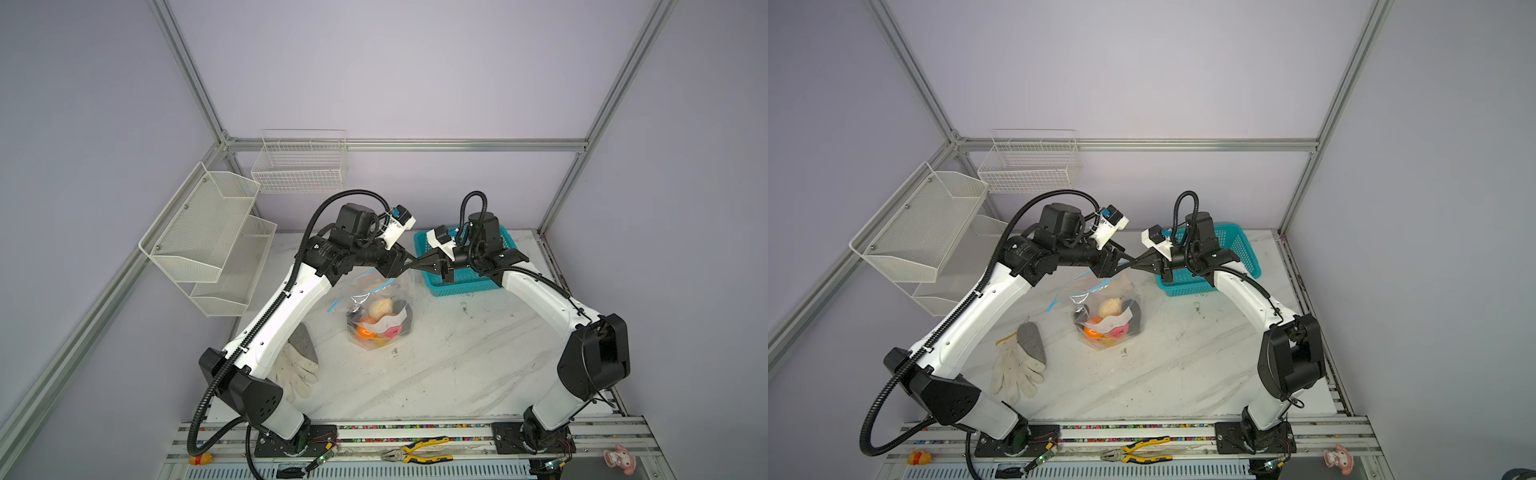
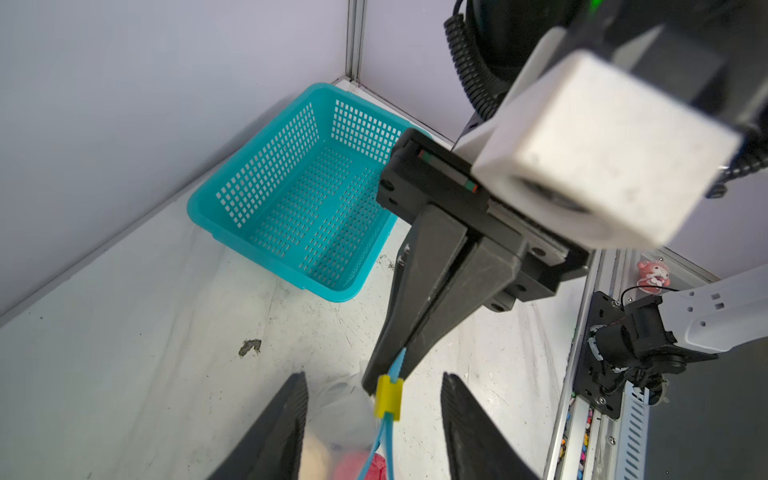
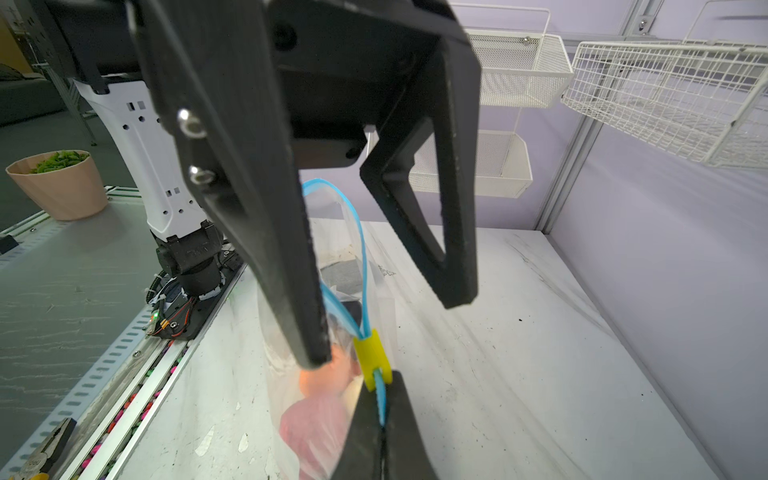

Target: Place the food in the zip-top bag and seal the zipper

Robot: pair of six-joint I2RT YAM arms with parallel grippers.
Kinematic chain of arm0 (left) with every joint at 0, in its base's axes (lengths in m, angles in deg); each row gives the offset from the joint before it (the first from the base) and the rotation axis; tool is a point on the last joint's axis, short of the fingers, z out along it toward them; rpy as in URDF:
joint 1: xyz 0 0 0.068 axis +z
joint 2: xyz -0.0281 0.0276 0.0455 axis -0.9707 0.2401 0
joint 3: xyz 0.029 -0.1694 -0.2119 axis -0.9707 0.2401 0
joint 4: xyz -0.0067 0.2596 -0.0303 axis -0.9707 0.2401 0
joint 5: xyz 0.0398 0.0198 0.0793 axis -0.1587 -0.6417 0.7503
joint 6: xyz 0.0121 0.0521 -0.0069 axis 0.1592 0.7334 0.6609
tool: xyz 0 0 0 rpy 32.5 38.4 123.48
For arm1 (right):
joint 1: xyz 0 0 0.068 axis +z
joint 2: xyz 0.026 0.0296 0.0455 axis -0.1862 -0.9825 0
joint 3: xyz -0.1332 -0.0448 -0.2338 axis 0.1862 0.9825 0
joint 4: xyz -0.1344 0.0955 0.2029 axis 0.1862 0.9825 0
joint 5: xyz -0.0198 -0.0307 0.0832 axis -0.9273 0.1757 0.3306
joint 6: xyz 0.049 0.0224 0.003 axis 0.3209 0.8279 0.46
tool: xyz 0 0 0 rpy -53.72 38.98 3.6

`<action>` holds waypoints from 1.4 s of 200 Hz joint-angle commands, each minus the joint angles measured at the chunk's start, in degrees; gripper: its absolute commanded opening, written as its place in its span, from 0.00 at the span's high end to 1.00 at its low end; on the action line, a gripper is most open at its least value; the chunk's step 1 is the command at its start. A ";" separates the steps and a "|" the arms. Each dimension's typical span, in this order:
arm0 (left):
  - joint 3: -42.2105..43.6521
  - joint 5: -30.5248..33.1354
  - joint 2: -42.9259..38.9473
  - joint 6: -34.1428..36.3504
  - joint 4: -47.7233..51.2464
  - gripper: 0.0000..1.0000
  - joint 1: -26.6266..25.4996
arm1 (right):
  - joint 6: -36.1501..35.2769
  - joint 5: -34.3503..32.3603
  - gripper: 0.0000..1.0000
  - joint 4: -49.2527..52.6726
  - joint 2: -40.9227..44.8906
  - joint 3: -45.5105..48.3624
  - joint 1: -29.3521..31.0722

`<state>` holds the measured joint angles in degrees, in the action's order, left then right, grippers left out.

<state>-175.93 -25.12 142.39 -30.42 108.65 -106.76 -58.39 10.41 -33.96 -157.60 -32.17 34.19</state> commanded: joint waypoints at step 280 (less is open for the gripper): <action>6.71 -2.84 -3.26 2.77 -4.15 0.64 -0.76 | 1.44 3.29 1.00 -2.42 0.43 -0.40 -0.71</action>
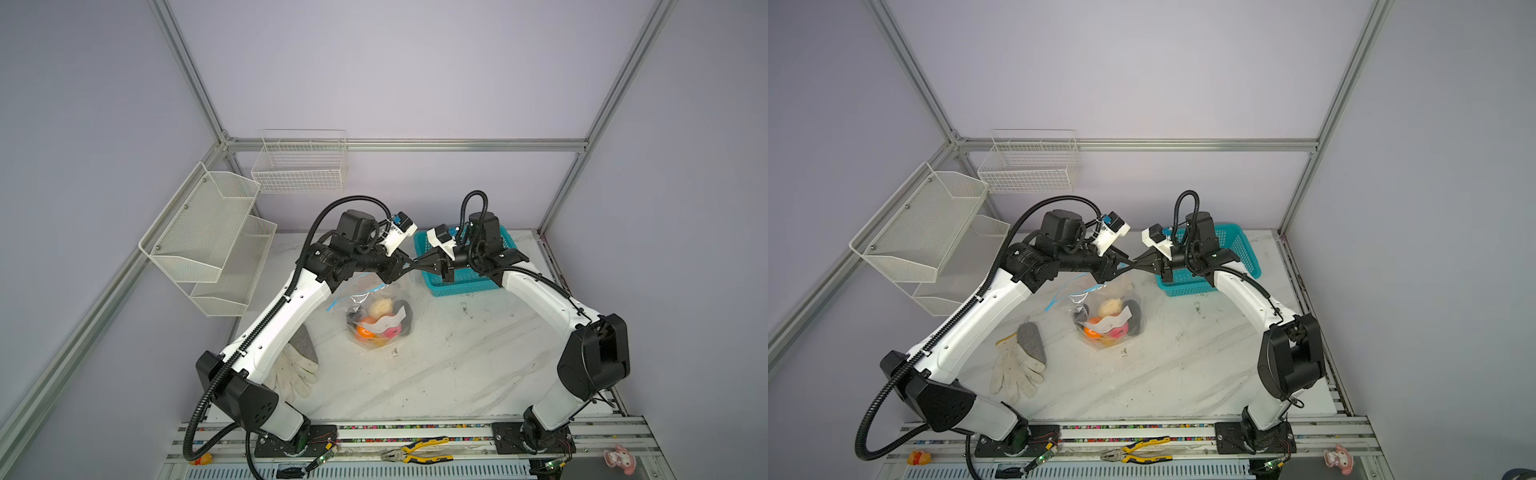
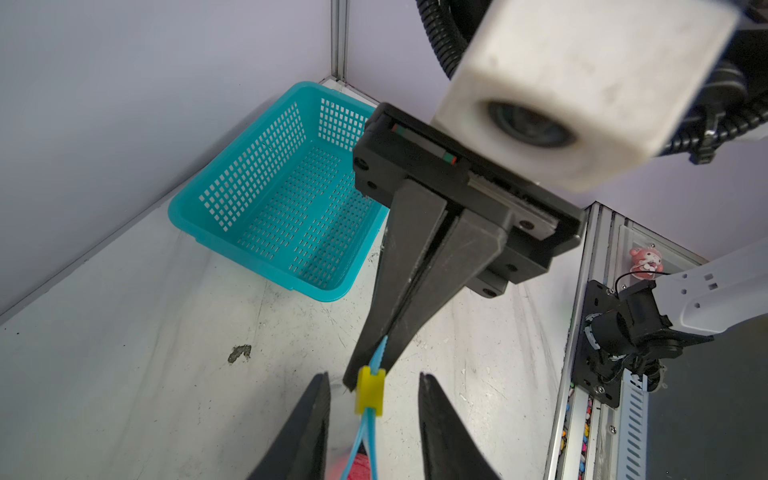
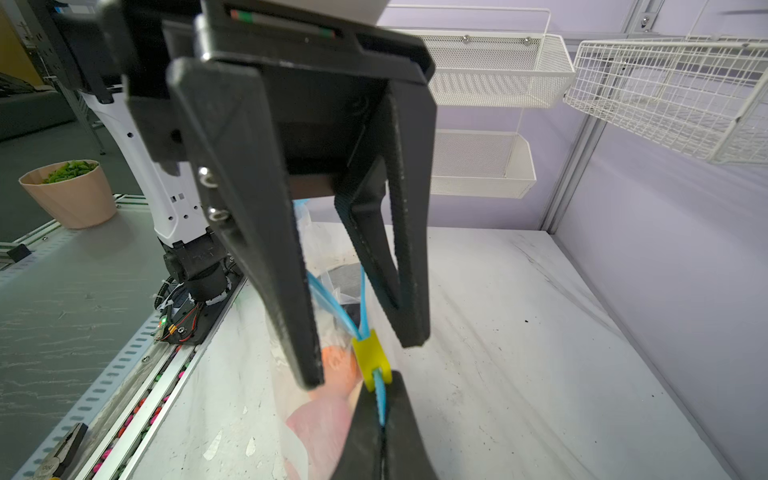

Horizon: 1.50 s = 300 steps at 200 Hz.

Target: Place the food in the zip-top bag and seal the zipper

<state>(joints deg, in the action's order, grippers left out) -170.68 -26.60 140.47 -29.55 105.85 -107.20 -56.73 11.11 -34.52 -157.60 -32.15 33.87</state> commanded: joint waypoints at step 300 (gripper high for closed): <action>2.65 3.18 -1.32 2.59 -0.04 0.91 -0.64 | 0.60 2.62 1.00 -3.66 1.74 1.52 -1.76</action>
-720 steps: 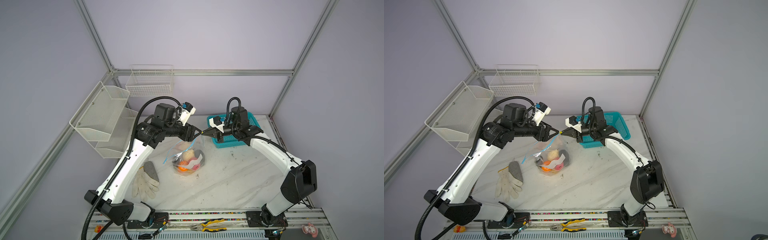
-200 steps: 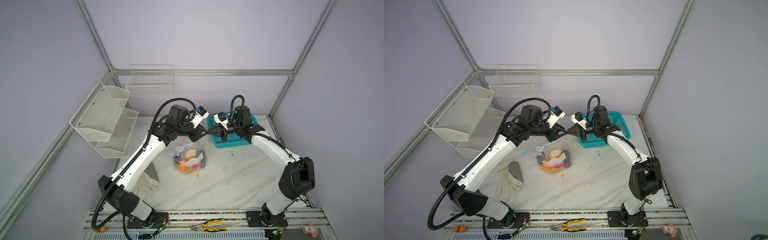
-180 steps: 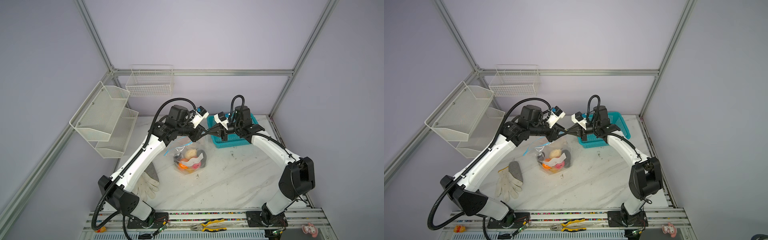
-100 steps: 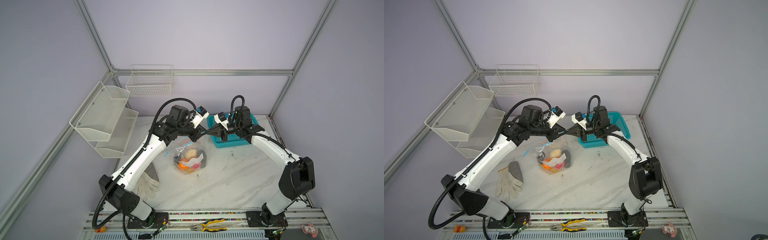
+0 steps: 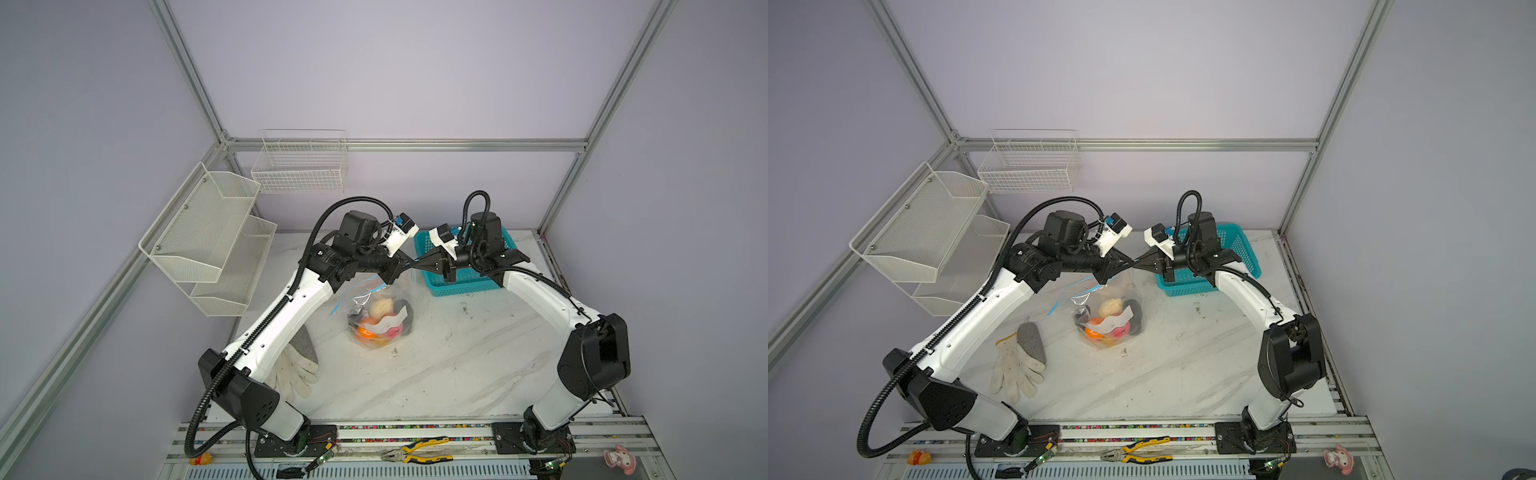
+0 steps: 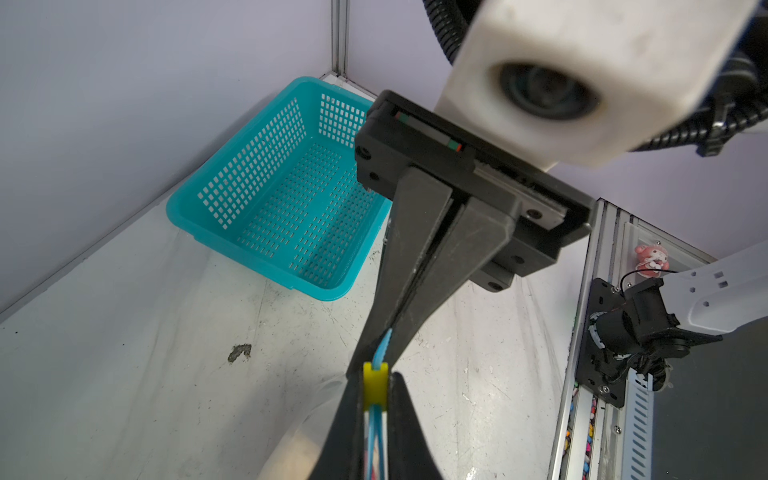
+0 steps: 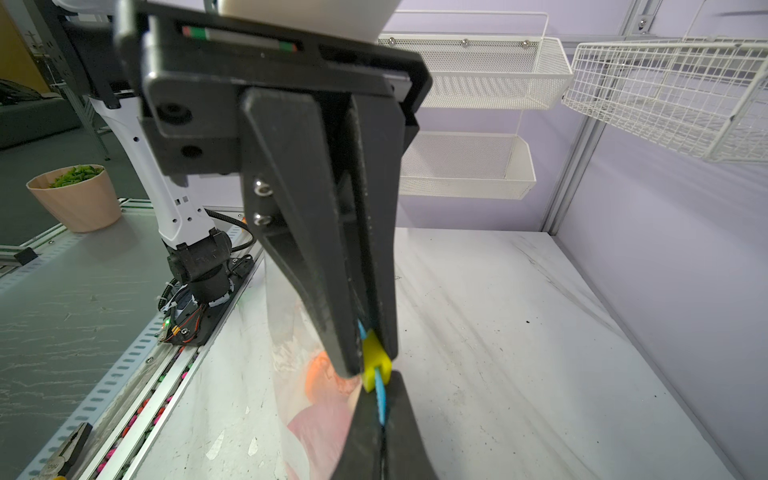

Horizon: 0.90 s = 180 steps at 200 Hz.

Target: Place the food in the zip-top bag and seal the zipper

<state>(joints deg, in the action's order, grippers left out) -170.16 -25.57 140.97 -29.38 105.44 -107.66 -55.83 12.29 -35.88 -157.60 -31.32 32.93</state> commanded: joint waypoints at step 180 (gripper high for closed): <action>8.42 14.09 -13.15 2.51 7.35 0.94 -0.18 | -0.08 -1.11 1.00 -2.78 2.96 1.49 -2.08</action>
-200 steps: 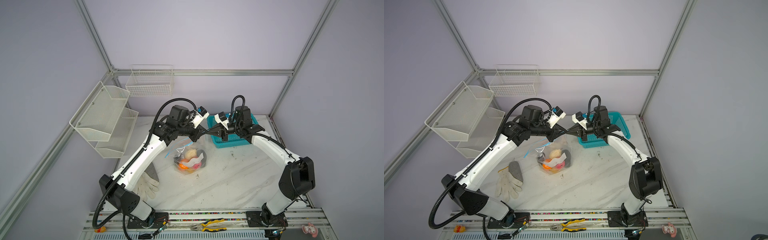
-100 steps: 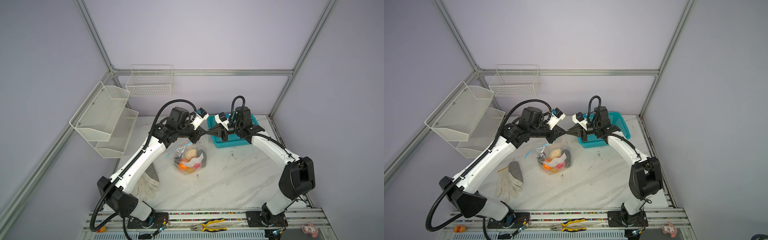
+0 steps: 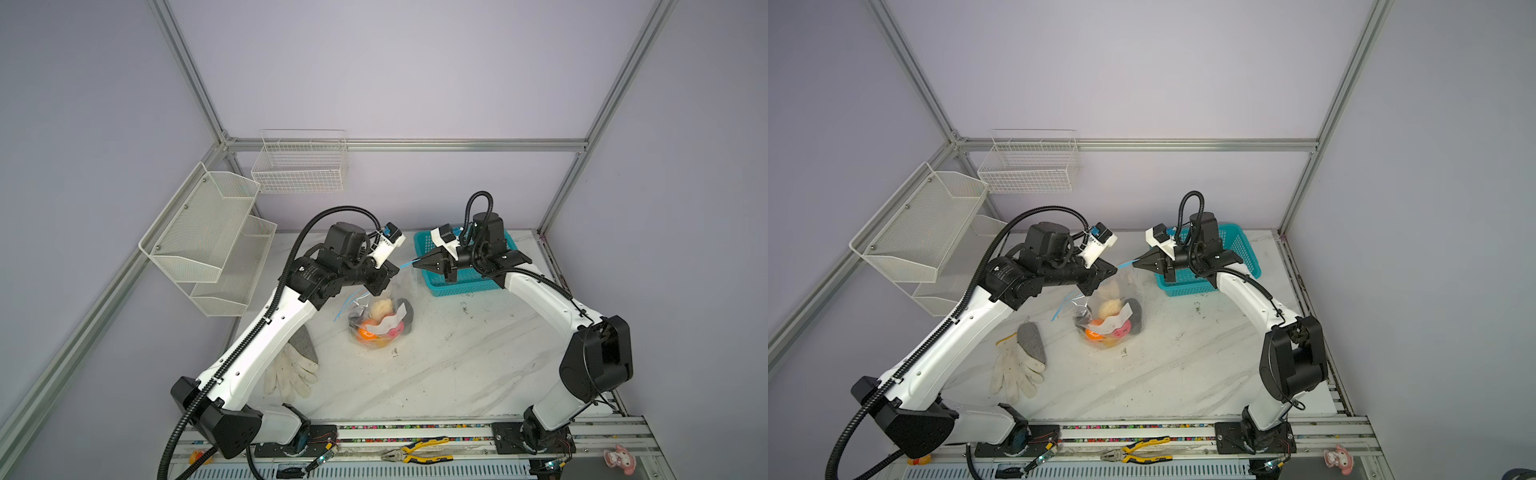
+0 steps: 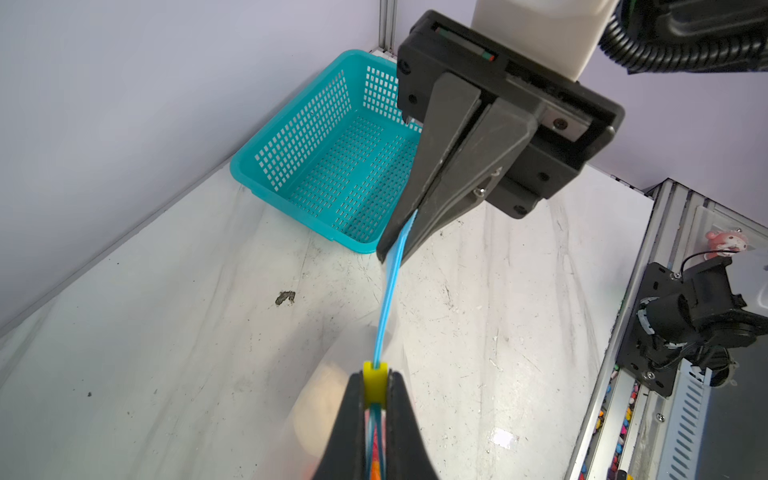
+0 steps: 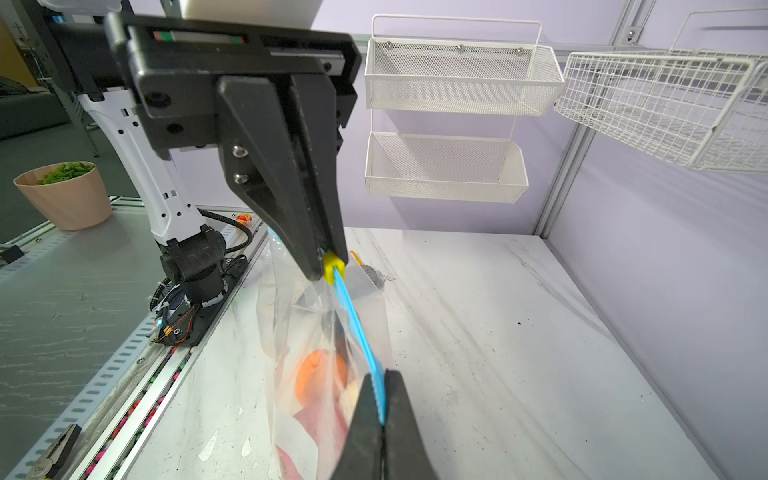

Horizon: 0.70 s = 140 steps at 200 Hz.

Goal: Place the food in the zip-top bag and seal the zipper
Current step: 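Slide the left gripper along the blue zipper away from the right gripper, pressing it shut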

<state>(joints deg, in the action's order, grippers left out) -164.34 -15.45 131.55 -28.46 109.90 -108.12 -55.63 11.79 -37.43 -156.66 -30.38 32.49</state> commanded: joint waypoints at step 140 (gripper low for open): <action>7.55 7.62 -12.11 -0.75 9.69 0.93 0.28 | 1.86 -5.46 1.00 -2.89 2.74 0.77 -2.34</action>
<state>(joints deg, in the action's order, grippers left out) -158.62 -9.40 122.26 -28.72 115.89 -108.12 -54.15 8.47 -38.35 -156.61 -30.29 31.61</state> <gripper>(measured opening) 0.070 0.044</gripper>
